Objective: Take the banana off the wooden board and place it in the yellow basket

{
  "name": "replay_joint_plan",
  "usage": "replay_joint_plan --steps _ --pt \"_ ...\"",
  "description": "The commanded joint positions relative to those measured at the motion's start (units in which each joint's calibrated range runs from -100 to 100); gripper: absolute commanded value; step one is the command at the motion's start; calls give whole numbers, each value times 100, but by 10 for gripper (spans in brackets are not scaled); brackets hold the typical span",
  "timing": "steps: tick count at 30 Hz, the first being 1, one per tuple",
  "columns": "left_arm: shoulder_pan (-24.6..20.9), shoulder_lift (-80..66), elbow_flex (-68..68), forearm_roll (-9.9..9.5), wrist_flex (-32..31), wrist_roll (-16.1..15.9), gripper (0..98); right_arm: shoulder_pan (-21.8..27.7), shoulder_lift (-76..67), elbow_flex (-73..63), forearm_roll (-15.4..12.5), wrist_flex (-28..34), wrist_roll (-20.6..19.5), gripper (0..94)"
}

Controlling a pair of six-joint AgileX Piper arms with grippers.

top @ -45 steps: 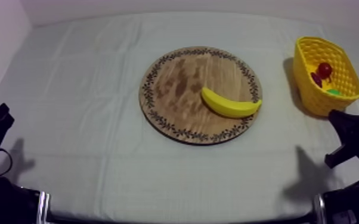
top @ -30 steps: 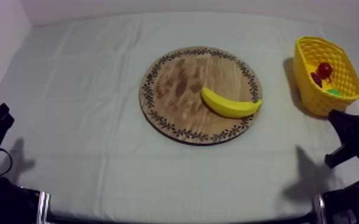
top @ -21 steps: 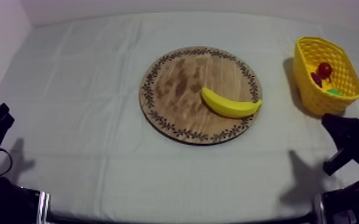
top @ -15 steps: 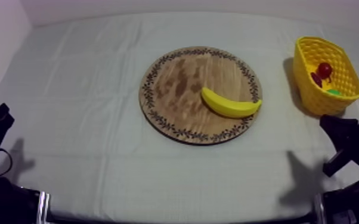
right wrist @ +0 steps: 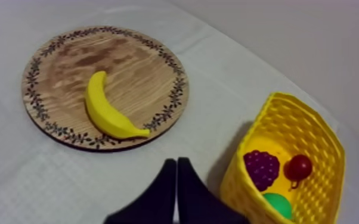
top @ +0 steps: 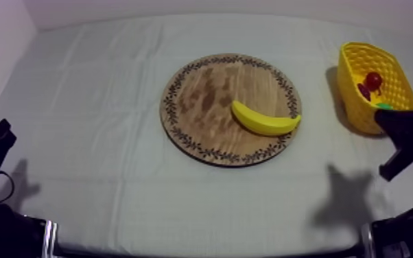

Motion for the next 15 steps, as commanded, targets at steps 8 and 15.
replay_joint_plan --steps 8,15 --pt "1 0 3 3 1 -1 1 -19 2554 -3321 182 1888 -176 5" --pt "1 0 3 3 1 -1 1 -261 3844 -5088 208 3375 359 5"
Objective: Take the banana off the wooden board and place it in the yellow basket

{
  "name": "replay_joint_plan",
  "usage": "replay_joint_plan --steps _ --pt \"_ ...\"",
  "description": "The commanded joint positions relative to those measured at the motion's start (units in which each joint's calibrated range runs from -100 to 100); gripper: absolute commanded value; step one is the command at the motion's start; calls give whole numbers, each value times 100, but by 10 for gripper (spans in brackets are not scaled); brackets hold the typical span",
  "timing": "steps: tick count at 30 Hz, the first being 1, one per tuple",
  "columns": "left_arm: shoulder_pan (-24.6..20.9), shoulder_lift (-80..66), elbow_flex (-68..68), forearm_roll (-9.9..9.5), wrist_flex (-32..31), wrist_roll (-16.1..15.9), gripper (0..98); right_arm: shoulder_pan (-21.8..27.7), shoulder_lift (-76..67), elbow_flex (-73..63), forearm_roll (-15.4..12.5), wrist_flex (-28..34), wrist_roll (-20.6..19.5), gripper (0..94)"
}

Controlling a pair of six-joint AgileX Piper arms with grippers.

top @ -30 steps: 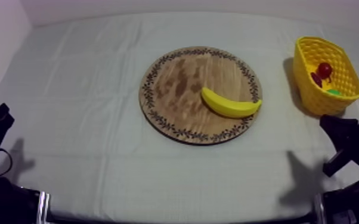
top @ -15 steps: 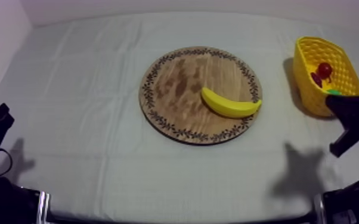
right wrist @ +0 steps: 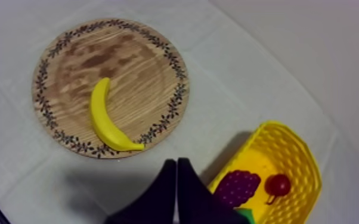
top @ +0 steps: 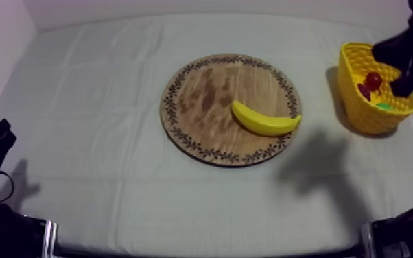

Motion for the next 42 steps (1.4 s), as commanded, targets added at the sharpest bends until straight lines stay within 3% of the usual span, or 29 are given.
replay_joint_plan --steps 1,8,12,17,21,27,34,38,42 --pt "1 0 3 3 1 -1 1 -106 715 -1107 35 668 297 5" --pt "1 0 3 3 1 -1 1 -428 1647 -2014 227 1246 741 4" --pt "1 0 3 3 1 -1 1 -647 2121 -2585 366 1800 1305 4" --pt "1 0 3 3 1 -1 1 -657 2650 -3372 338 2686 1911 4" --pt "1 0 3 3 1 -1 1 -672 2969 -3810 415 3009 2091 5" --pt "1 0 3 3 1 -1 1 -751 3280 -4202 599 3113 1924 6" --pt "1 0 3 3 1 -1 1 -870 3442 -4280 733 3143 1376 28" --pt "1 0 3 3 1 -1 1 -964 3487 -4183 800 3155 1136 143" --pt "1 0 3 3 1 -1 1 -1037 3523 -4075 849 3158 961 347"
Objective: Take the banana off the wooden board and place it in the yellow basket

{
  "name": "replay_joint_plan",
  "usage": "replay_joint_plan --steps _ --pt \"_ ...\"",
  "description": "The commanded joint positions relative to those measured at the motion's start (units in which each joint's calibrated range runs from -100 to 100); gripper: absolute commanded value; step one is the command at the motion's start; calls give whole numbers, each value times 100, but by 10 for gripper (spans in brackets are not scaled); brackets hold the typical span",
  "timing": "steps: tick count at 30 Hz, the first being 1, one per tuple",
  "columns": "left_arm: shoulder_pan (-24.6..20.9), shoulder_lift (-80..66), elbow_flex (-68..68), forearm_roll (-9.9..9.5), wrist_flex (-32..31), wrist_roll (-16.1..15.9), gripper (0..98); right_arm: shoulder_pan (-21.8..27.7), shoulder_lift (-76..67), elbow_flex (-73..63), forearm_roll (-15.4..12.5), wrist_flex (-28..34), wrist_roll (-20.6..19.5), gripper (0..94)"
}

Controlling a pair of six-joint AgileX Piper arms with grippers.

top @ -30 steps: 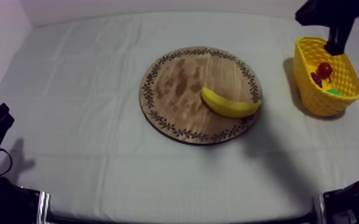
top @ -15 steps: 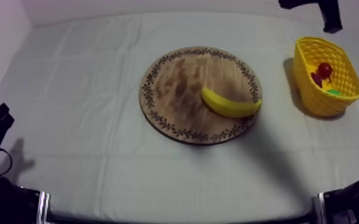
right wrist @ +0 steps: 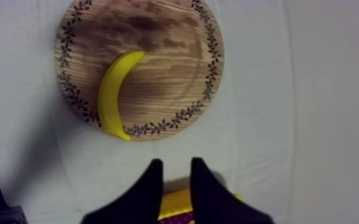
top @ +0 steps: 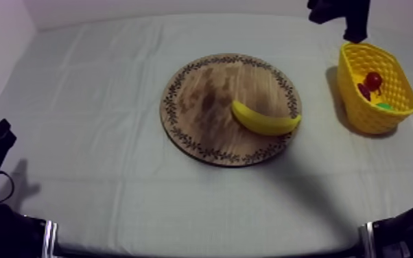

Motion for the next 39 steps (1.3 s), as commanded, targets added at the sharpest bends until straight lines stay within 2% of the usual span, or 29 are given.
replay_joint_plan --steps 1,6,11,18,26,39 --pt "1 0 3 3 0 -1 1 -18 9 26 22 -5 -126 399" --pt "1 0 3 3 0 -1 1 -83 37 114 74 -4 -283 610" --pt "1 0 3 3 0 -1 1 -131 66 257 105 2 -358 702" --pt "1 0 3 3 0 -1 1 -257 269 1061 84 -19 -395 729" --pt "1 0 3 3 0 -1 1 -363 865 1891 -109 -337 -443 738" --pt "1 0 3 3 0 -1 1 -375 2261 1543 -343 -1001 -579 748"
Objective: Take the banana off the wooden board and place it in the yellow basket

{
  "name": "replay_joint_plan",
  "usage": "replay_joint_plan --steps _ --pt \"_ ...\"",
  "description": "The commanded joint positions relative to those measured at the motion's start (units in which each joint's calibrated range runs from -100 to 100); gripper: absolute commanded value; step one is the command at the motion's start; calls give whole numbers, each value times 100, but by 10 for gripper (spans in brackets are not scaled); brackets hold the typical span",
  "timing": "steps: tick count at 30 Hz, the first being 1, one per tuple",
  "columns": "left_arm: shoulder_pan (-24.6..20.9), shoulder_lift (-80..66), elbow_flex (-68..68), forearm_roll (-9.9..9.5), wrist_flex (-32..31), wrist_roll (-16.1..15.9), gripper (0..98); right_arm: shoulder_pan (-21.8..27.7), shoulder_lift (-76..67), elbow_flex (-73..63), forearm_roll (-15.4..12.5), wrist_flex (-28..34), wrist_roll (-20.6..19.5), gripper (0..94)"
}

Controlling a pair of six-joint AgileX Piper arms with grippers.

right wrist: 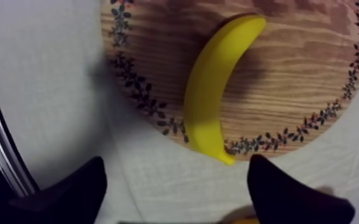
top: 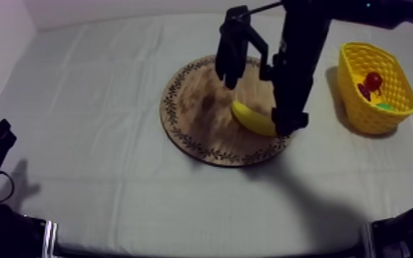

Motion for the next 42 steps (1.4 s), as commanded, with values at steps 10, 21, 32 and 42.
replay_joint_plan --steps 10,21,32,42 --pt "1 0 3 3 0 -1 1 83 1209 -383 -53 -412 -130 748" --pt "1 0 3 3 0 -1 1 42 1892 -600 -50 -808 -280 685" --pt "1 0 3 3 0 -1 1 88 2123 -688 9 -1079 -468 381" --pt "1 0 3 3 0 -1 1 26 2083 -524 161 -1305 -615 192"
